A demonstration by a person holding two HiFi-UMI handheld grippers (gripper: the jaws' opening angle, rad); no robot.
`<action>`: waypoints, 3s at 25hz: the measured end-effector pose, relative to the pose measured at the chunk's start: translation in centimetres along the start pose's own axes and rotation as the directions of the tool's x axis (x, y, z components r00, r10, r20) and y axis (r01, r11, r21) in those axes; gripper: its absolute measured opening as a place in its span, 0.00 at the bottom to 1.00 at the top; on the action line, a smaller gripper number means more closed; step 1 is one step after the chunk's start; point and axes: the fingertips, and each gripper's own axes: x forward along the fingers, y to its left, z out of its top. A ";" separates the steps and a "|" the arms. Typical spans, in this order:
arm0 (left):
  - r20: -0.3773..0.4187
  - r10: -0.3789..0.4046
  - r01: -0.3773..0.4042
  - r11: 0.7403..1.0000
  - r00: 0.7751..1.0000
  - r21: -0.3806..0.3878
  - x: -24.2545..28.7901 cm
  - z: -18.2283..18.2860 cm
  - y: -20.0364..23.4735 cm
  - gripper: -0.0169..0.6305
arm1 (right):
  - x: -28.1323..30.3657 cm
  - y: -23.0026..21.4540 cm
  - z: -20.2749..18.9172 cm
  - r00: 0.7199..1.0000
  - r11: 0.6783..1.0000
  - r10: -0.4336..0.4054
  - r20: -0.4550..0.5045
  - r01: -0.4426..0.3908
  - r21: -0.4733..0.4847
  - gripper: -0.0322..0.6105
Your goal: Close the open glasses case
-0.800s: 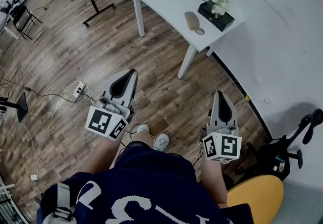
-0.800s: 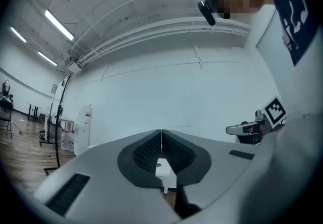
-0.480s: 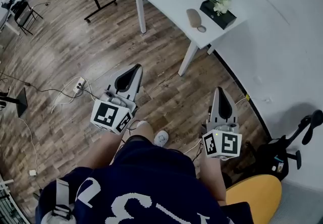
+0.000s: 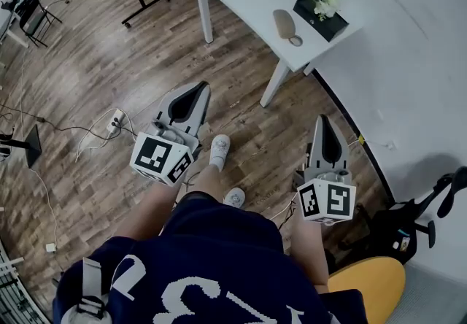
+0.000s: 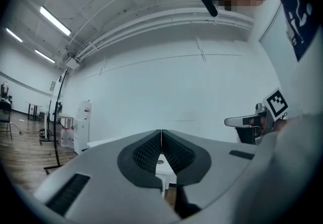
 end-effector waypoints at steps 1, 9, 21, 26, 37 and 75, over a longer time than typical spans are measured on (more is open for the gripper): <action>0.000 -0.015 0.015 1.000 1.000 -0.007 0.8 -0.2 0.5 0.05 | 1.0 0.0 0.0 1.000 1.000 0.001 0.000 -0.001 -0.007 0.09; 0.019 -0.132 0.133 0.991 0.991 -0.030 11.0 0.1 5.9 0.05 | 11.3 -2.1 1.4 0.999 1.000 -0.028 0.040 0.028 -0.006 0.09; 0.025 -0.284 0.283 0.959 0.959 0.011 22.8 0.4 13.4 0.05 | 23.0 -3.5 1.6 0.989 0.989 -0.142 0.040 0.143 -0.019 0.09; -0.010 -0.275 0.275 0.961 0.961 -0.007 26.8 -1.3 14.8 0.05 | 26.4 -5.8 1.2 0.988 0.988 -0.154 0.024 0.154 -0.026 0.09; -0.009 -0.177 0.177 0.983 0.984 -0.039 37.9 -2.1 16.7 0.05 | 36.6 -13.5 1.9 0.999 0.998 -0.042 0.020 0.043 -0.042 0.09; -0.325 -0.496 0.447 0.868 0.805 -0.218 54.1 -20.2 14.5 0.05 | 42.8 -18.7 -24.4 0.805 0.990 -0.028 -0.593 0.104 0.094 0.26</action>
